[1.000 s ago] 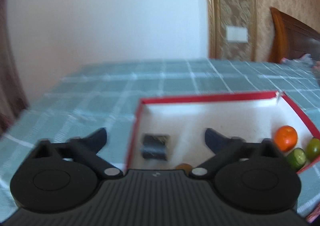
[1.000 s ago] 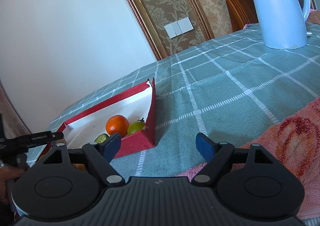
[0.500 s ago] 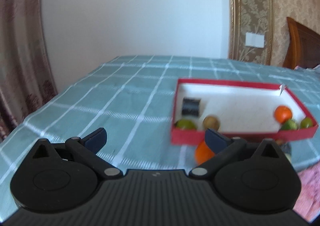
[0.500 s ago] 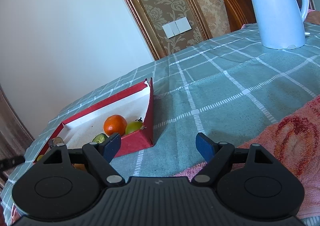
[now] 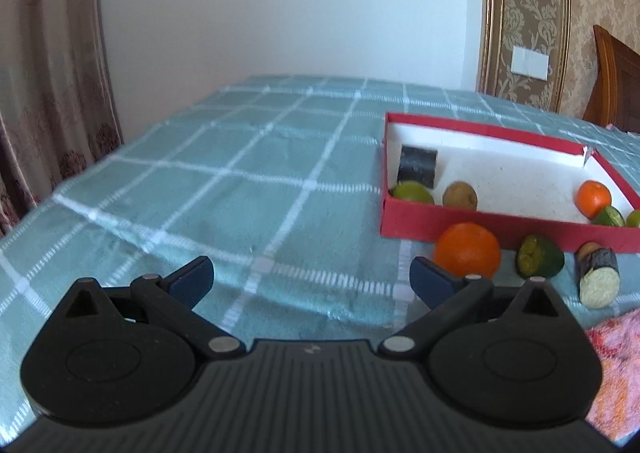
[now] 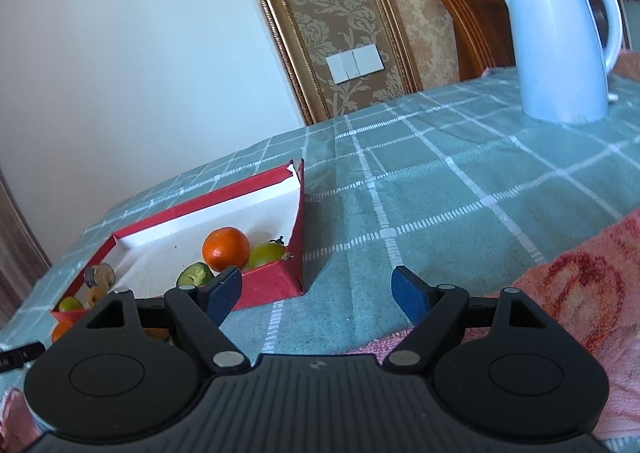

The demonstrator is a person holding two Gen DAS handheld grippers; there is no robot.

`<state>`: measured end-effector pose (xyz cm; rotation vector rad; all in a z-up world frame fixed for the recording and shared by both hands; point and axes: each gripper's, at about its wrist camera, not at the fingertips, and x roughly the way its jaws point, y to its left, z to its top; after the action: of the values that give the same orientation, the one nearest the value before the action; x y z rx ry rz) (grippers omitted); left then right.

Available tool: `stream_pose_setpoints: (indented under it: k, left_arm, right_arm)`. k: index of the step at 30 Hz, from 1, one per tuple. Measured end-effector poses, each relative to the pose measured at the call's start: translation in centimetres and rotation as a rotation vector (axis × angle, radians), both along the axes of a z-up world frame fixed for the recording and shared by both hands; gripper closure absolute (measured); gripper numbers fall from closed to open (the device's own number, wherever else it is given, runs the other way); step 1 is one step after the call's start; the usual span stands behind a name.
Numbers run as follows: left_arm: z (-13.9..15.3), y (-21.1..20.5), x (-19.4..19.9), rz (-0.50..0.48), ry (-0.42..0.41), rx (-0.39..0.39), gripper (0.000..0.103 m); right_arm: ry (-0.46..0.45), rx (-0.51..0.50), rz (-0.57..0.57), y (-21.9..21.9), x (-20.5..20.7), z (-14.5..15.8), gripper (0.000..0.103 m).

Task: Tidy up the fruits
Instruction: 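Move the right tool to the second eggplant piece and close on it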

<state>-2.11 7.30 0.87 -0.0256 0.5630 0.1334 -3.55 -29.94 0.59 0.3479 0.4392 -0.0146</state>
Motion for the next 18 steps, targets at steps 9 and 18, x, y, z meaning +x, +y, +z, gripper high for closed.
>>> stream_pose_setpoints:
  k: [9, 18]
  left_arm:
    - [-0.3, 0.2, 0.3, 0.008, 0.037, -0.016, 0.0]
    - [-0.6, 0.3, 0.6, 0.007, 0.066, -0.027, 0.0]
  right_arm:
    - [-0.015, -0.12, 0.148, 5.2, -1.9, 1.3, 0.021]
    - [-0.037, -0.211, 0.296, 10.0, -2.6, 2.3, 0.021]
